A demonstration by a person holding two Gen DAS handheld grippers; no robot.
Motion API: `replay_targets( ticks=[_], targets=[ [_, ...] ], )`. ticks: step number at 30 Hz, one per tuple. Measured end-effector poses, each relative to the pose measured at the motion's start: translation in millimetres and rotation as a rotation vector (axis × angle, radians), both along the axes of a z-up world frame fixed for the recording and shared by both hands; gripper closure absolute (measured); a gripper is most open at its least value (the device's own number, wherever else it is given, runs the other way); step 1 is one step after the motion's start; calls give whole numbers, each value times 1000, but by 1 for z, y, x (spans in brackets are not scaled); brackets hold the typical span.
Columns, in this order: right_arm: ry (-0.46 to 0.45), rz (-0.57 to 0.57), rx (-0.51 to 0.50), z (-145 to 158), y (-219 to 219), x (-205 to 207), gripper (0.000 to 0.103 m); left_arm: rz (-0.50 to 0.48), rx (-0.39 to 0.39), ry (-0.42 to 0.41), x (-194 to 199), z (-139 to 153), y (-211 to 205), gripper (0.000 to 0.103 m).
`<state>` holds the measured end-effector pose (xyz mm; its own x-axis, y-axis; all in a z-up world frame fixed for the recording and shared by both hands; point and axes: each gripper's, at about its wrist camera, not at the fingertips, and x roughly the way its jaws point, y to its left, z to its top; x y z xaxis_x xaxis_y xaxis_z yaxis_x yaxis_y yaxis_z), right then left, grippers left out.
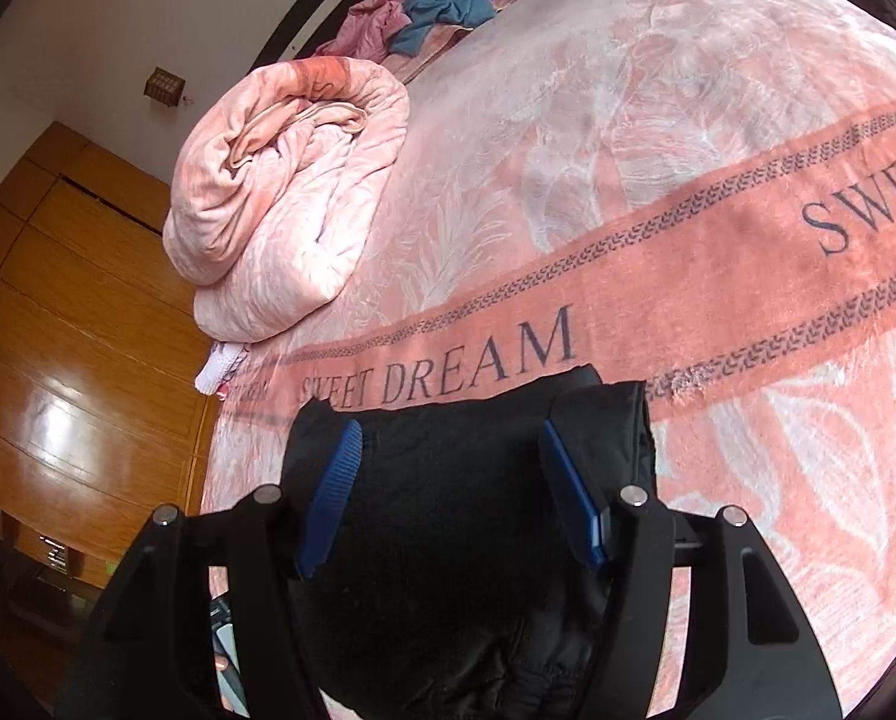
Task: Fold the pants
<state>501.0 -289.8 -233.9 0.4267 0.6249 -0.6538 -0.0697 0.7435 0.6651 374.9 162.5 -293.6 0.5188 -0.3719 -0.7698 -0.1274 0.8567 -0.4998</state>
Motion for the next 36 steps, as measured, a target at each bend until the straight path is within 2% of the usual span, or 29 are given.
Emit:
replay_targets(
  ticks=[2,3,7,11,13,17,20,22,25,27,30,32,34,36],
  targets=[
    [87,-17,1,-26,1,14,41,5,28,-7,-7,6,0,13],
    [88,-21,-16,-28,3,15,41,1,49,-10,-11,11,0,13],
    [-25,-44,-6,8,0,-17,32,-2,150,-67,-47,48,0,11],
    [-164,-72,-85,61,-1,-103,14,59,274,-134,-106,94,-5,5],
    [-208,-59,-141,81,6,-153,12,85,324,-177,-138,119,-14,4],
    [-188,-65,-252,110,18,-247,10,105,448,-201,-199,164,-37,4],
    [-248,-127,-381,143,26,-317,4,90,475,-224,-243,193,-51,4],
    [-307,-127,-455,166,34,-361,3,112,496,-249,-274,211,-59,4],
    [-352,-119,-558,194,45,-416,3,76,517,-272,-312,234,-77,4],
    [-374,-120,-584,210,49,-448,3,35,525,-296,-337,248,-92,4],
    [-440,-163,-649,231,54,-495,3,31,554,-348,-376,270,-112,4],
    [-479,-176,-676,244,58,-524,3,21,542,-383,-401,284,-125,4],
    [-498,-184,-693,253,61,-548,3,4,532,-397,-423,295,-136,4],
    [-519,-196,-718,261,64,-569,3,-3,555,-405,-441,303,-147,4]
  ],
)
